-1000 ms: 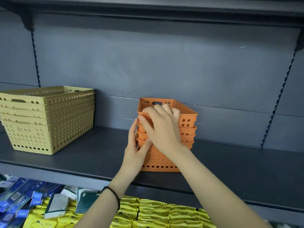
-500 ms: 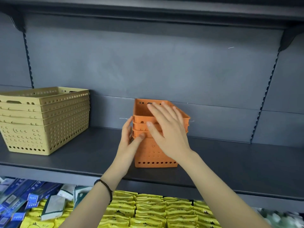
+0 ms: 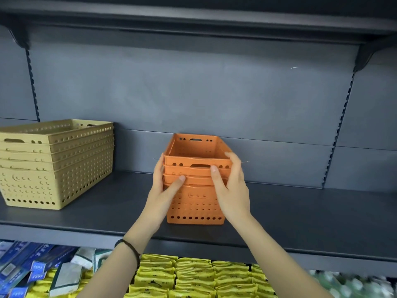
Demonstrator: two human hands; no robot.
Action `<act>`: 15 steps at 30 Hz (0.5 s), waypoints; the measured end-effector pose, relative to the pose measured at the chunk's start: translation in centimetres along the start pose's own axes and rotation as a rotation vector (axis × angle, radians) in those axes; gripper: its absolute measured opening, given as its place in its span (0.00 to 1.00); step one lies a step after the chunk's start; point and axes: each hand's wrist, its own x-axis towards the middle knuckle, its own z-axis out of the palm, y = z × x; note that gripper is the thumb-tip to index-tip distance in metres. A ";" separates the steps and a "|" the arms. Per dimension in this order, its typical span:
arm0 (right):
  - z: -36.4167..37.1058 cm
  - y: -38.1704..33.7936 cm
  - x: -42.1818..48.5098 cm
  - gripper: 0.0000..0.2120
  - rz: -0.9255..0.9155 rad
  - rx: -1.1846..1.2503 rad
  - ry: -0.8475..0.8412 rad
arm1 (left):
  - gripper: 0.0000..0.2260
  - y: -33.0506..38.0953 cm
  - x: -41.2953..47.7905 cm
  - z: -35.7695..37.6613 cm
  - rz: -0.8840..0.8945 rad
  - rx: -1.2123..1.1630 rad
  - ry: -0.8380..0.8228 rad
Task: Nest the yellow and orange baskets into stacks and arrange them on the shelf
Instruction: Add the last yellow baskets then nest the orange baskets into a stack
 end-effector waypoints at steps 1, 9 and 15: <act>0.1 -0.3 -0.3 0.24 -0.005 -0.025 -0.009 | 0.32 -0.1 -0.1 -0.4 0.003 0.006 0.021; 3.8 -3.0 -5.5 0.30 -0.308 -0.152 -0.132 | 0.18 -0.6 0.0 -7.0 -0.025 -0.021 0.280; 9.1 -5.5 -6.0 0.31 -0.498 0.005 -0.269 | 0.19 -0.8 2.2 -13.4 -0.051 0.105 0.444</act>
